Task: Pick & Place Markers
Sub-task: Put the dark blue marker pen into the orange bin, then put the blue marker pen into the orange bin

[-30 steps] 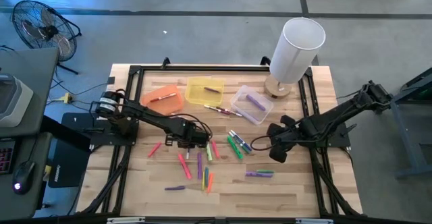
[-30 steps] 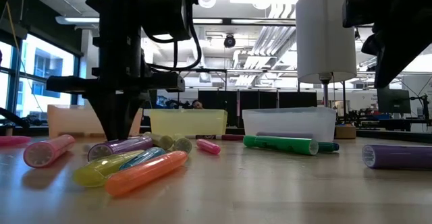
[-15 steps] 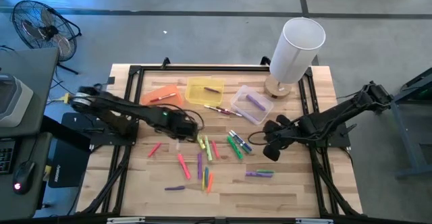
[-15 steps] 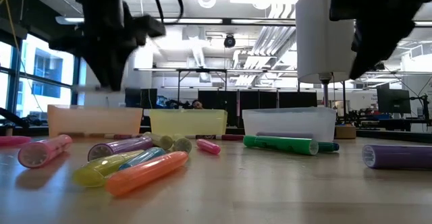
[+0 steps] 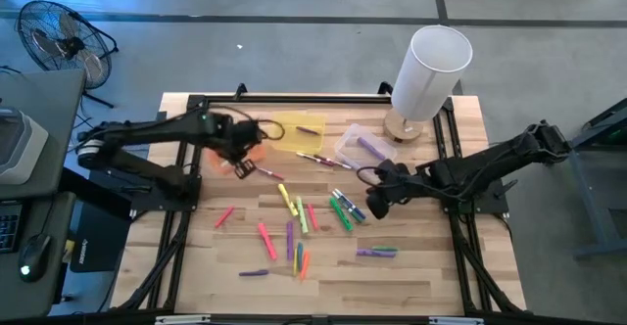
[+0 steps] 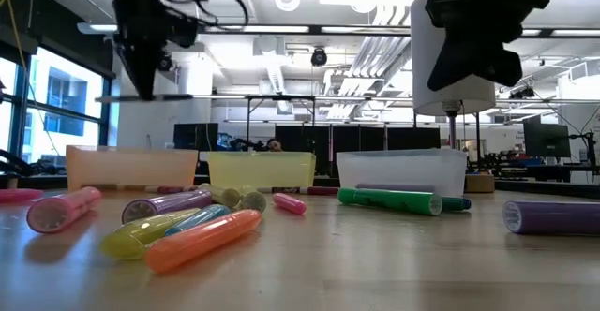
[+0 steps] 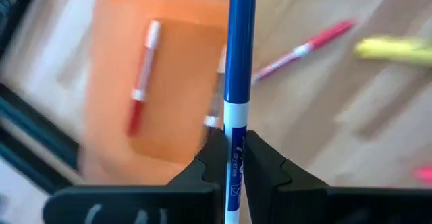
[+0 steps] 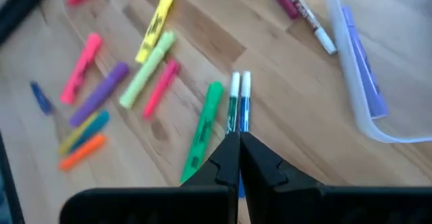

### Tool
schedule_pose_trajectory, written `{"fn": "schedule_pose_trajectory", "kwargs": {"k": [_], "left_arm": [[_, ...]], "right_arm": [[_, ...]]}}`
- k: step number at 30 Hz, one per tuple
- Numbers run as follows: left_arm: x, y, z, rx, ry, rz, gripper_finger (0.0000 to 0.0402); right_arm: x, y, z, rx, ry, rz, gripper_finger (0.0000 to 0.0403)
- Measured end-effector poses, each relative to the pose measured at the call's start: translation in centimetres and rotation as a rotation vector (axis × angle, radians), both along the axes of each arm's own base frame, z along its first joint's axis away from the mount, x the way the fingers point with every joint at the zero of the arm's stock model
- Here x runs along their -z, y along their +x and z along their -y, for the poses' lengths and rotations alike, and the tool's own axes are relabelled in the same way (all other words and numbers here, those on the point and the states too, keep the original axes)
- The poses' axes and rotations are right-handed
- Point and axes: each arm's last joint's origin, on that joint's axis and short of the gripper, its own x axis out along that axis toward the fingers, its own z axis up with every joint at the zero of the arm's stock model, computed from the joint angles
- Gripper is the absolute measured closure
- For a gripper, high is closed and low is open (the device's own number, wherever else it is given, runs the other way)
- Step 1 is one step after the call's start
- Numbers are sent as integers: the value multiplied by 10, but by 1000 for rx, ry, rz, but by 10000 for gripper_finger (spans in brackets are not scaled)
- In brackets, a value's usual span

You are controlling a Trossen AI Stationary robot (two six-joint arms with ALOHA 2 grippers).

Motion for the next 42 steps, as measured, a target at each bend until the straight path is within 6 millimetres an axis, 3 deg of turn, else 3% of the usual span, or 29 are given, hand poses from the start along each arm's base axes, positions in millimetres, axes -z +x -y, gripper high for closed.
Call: {"fn": "schedule_pose_trajectory", "kwargs": {"k": [8,13,17,24,29,33,37,42], "left_arm": [[37,-19,-37,96,-69,-75,384],[52,-27,-50,115,-83,-55,382],[57,-25,-55,124,-68,-41,353],[57,-26,-57,113,-37,-62,315],[56,-27,-56,108,-38,-74,312],[41,-31,-51,44,-68,13,311],[24,-37,-36,-34,-81,146,310],[1,-48,0,-118,-102,324,335]], "right_arm": [[6,5,-21,96,63,35,403],[12,23,-37,107,72,-1,402],[15,41,-46,89,78,-33,402],[12,60,-54,75,66,-75,402],[8,61,-54,84,63,-72,402],[8,59,-53,86,52,-92,403],[8,58,-53,56,52,-118,403],[8,58,-54,-26,-10,-135,402]]}}
